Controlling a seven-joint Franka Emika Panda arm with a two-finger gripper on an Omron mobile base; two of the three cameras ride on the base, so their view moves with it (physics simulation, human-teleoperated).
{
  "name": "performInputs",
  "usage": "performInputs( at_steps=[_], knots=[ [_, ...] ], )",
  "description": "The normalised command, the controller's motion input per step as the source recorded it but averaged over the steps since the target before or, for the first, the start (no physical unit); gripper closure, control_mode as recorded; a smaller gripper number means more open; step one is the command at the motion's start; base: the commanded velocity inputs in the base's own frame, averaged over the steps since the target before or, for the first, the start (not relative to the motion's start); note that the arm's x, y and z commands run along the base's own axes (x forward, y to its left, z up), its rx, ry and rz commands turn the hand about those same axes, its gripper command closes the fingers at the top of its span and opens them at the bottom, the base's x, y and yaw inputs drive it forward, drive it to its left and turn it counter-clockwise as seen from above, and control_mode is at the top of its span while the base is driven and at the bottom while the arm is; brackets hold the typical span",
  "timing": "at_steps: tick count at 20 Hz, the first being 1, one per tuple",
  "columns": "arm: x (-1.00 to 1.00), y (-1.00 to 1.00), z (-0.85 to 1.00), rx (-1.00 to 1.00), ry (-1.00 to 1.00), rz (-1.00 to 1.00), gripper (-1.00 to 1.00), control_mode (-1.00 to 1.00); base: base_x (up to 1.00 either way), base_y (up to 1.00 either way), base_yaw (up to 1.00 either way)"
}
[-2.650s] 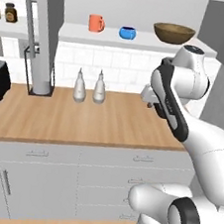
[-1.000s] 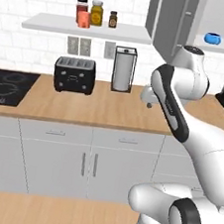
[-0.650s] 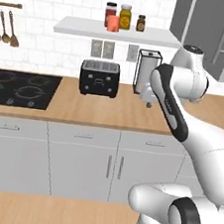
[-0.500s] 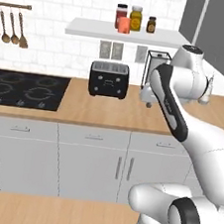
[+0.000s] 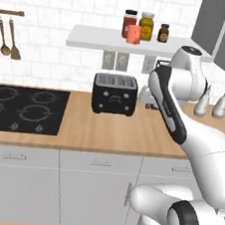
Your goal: Gather all objects into one cabinet and sort the glasses and bowls to opposite sides.
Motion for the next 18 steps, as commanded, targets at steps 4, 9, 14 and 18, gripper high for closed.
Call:
performInputs(
  at_steps=[4, 9, 14, 18],
  knots=[
    [0.00, 0.00, 0.00, 0.00, 0.00, 0.00, -1.00, 1.00, 0.77, 0.00, -0.13],
    [0.00, 0.00, 0.00, 0.00, 0.00, 0.00, -1.00, 1.00, 0.41, 0.19, -0.04],
    [0.00, 0.00, 0.00, 0.00, 0.00, 0.00, -1.00, 1.00, 0.16, 0.36, 0.00],
    [0.00, 0.00, 0.00, 0.00, 0.00, 0.00, -1.00, 1.00, 0.50, 0.44, -0.03]
  ],
)
